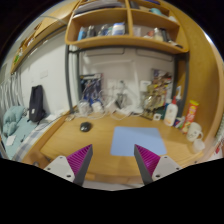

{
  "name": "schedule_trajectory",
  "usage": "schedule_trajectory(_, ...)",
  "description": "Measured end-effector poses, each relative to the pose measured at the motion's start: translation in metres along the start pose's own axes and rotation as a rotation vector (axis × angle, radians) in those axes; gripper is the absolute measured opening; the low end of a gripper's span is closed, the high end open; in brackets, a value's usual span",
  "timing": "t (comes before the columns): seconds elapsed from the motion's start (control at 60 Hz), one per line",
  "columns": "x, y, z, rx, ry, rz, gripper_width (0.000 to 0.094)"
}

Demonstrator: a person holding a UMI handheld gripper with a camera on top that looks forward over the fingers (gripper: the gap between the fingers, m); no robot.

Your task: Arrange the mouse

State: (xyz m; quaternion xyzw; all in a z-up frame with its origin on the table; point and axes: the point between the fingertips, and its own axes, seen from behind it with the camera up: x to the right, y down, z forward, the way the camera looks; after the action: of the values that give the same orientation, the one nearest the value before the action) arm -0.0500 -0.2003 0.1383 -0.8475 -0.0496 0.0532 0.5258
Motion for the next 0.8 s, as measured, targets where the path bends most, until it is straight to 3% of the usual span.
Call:
schedule_trajectory(0.15, -0.087, 0.028, 0.044, -0.187, -0.075, -0.034, 0.0854)
schedule_trajectory(0.25, -0.135, 0.036, 0.083, -0.262, -0.116, -0.044, 0.0853)
schedule_trajectory(0.4, -0.17, 0.026, 0.145, -0.312, -0.092, -0.047, 0.0845)
schedule_trajectory(0.8, -0.165, 0.005, 0.285, -0.367, 0.056, -0.007, 0.0842)
